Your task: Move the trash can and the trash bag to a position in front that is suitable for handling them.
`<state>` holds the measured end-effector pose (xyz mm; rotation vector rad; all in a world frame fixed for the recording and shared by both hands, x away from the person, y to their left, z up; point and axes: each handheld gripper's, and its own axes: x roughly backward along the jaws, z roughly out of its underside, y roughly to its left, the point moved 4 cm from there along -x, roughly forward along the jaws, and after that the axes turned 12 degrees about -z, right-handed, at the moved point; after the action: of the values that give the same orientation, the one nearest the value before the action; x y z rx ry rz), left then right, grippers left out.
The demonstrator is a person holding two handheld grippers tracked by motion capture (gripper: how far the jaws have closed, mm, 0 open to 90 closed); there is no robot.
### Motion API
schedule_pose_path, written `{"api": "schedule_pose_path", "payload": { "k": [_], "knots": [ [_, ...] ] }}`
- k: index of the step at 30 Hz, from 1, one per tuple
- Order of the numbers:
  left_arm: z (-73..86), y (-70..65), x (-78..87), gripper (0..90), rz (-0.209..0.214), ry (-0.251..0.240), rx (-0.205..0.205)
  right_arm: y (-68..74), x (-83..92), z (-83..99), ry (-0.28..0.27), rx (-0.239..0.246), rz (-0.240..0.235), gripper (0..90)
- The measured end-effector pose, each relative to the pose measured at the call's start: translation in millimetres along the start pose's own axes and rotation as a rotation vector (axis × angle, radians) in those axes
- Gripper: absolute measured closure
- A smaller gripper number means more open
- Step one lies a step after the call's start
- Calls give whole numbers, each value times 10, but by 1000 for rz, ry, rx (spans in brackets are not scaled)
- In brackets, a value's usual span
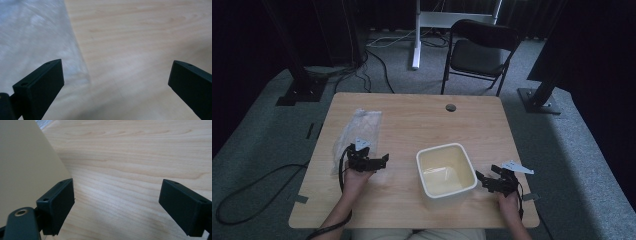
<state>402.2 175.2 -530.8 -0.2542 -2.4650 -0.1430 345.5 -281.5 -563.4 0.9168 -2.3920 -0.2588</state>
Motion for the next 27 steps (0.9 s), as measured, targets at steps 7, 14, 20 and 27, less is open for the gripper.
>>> {"api": "schedule_pose_path", "payload": {
  "k": [7,14,20,27],
  "knots": [
    [-180,3,-258,26,-42,15,-16,-1,-26,14,11,-6,9,125],
    [-210,123,-591,61,-120,89,-12,-9,-25,23,12,-29,-16,125],
    [-127,212,-753,152,-143,161,-15,-1,-27,30,16,-23,-20,125],
    [-97,244,-715,391,-154,128,-25,3,-33,35,23,-23,-18,125]
  ]
}}
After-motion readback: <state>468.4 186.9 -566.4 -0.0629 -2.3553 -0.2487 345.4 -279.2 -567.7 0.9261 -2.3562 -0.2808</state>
